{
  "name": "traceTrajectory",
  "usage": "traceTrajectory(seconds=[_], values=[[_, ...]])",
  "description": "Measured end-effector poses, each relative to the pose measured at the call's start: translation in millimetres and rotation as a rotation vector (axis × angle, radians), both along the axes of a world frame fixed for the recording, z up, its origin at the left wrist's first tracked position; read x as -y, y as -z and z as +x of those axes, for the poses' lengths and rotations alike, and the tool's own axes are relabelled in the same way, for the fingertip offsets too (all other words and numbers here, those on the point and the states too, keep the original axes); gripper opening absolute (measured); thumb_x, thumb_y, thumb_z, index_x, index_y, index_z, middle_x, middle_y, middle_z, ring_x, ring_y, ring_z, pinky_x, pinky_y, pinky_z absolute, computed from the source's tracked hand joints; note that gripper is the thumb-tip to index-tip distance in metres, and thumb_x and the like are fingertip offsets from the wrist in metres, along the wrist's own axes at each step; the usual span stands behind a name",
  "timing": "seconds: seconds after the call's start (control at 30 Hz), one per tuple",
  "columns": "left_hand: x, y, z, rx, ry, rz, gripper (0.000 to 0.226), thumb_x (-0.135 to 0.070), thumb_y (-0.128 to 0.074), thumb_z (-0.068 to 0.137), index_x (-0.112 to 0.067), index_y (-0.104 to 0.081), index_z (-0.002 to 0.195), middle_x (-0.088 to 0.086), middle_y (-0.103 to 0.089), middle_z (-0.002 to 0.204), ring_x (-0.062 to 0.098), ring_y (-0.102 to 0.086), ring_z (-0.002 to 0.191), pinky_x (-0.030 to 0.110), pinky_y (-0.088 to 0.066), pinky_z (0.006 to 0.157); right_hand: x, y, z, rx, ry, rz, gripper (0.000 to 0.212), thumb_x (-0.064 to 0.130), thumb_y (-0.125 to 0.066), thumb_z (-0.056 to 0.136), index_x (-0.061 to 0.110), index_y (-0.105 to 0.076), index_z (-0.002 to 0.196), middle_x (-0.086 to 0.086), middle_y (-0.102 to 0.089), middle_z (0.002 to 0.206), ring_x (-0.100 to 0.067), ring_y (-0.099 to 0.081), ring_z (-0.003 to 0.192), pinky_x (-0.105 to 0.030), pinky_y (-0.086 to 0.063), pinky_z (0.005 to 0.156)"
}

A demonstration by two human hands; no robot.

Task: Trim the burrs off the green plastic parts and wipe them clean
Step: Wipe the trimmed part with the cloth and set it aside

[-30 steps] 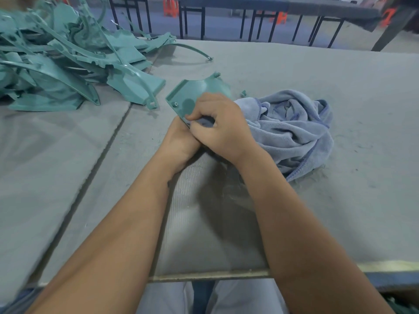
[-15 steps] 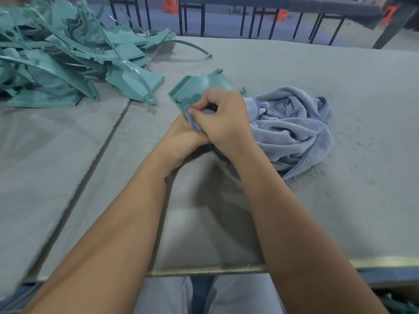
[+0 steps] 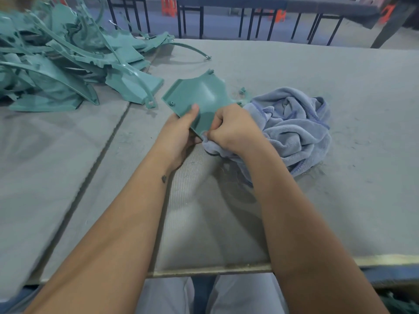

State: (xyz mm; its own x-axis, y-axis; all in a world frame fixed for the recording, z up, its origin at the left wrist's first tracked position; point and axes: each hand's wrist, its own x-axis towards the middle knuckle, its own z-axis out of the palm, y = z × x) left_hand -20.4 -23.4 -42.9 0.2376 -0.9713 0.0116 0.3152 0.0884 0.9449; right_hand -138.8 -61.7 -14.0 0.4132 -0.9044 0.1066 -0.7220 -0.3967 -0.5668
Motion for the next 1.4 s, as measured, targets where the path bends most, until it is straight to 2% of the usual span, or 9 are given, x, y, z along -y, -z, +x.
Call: traceTrajectory(seconds=[0.17,0.27,0.37,0.47,0.6,0.9,1.03,1.17,1.4], values=[[3.4,2.5,2.3,0.034,-0.085,-0.067,0.016,-0.019,-0.047,0.103,-0.025,-0.060,0.107,-0.007,-0.076,0.096,0.016,-0.072,0.091,0.034,-0.060,0.074,3.9,1.3,0.8,0.078,0.161,-0.071,0.018,0.016,-0.064,0.073,-0.002,-0.064,0.077,-0.009,-0.055,0.062,-0.023,-0.051,0.062,-0.040,-0.050,0.061],[3.7,2.9,0.3,0.098,-0.103,-0.092,0.018,-0.017,-0.047,0.102,-0.026,-0.062,0.102,-0.012,-0.075,0.092,0.010,-0.072,0.085,0.025,-0.057,0.065,8.3,2.5,2.2,0.286,0.376,-0.124,0.011,0.018,-0.058,0.079,0.008,-0.060,0.082,0.004,-0.053,0.065,-0.019,-0.049,0.067,-0.037,-0.033,0.060],[5.7,5.0,-1.5,0.209,-0.103,-0.114,0.018,-0.018,-0.049,0.102,-0.027,-0.064,0.105,-0.010,-0.074,0.100,0.012,-0.071,0.094,0.029,-0.056,0.074,12.2,-2.0,6.2,0.587,0.518,-0.162,0.006,0.019,-0.056,0.087,0.019,-0.050,0.083,0.013,-0.047,0.067,-0.013,-0.048,0.070,-0.021,-0.027,0.061],[5.9,6.5,-4.4,0.285,-0.094,-0.180,0.022,-0.018,-0.047,0.101,-0.027,-0.062,0.115,-0.001,-0.071,0.114,0.017,-0.066,0.107,0.036,-0.053,0.091,2.6,-7.6,19.4,0.739,0.346,-0.293,0.011,0.015,-0.059,0.090,0.018,-0.052,0.083,0.015,-0.050,0.070,-0.003,-0.050,0.067,-0.020,-0.037,0.066],[3.1,6.5,-4.9,0.322,-0.055,-0.200,0.023,-0.023,-0.049,0.098,-0.031,-0.064,0.114,-0.005,-0.073,0.097,0.011,-0.070,0.088,0.026,-0.054,0.070,-8.8,-5.6,34.1,0.734,0.129,-0.422,0.008,0.014,-0.059,0.090,0.016,-0.053,0.085,0.005,-0.059,0.081,-0.011,-0.054,0.076,-0.024,-0.043,0.072],[4.3,5.3,-2.9,0.431,-0.071,-0.236,0.023,-0.019,-0.047,0.102,-0.033,-0.056,0.117,-0.027,-0.064,0.109,-0.013,-0.060,0.102,0.006,-0.045,0.082,28.1,-11.6,5.9,0.795,0.527,-0.087,0.007,0.020,-0.052,0.094,0.019,-0.052,0.087,0.015,-0.052,0.072,0.004,-0.047,0.064,-0.015,-0.033,0.057],[5.4,6.3,-1.5,0.387,-0.077,-0.234,0.024,-0.019,-0.050,0.098,-0.034,-0.060,0.114,-0.015,-0.070,0.107,0.002,-0.065,0.100,0.017,-0.049,0.081,1.3,-8.8,26.8,0.761,0.263,-0.268,0.022,0.016,-0.056,0.091,0.025,-0.044,0.075,0.013,-0.052,0.071,0.001,-0.048,0.065,-0.020,-0.037,0.063],[6.9,9.7,2.4,0.359,-0.082,-0.175,0.020,-0.012,-0.053,0.089,-0.027,-0.064,0.098,-0.008,-0.071,0.072,0.007,-0.065,0.064,0.024,-0.049,0.055,-12.8,-10.4,42.2,0.598,0.058,-0.422,0.016,0.013,-0.057,0.089,0.017,-0.046,0.079,0.006,-0.053,0.075,-0.015,-0.050,0.073,-0.033,-0.043,0.068],[6.4,7.2,-0.1,0.404,-0.067,-0.195,0.030,-0.023,-0.049,0.100,-0.018,-0.057,0.128,-0.001,-0.069,0.116,0.013,-0.065,0.108,0.029,-0.053,0.088,7.3,-25.3,37.7,0.732,0.295,-0.230,0.013,0.013,-0.049,0.095,0.016,-0.043,0.084,0.011,-0.048,0.073,-0.003,-0.046,0.068,-0.025,-0.036,0.064]])
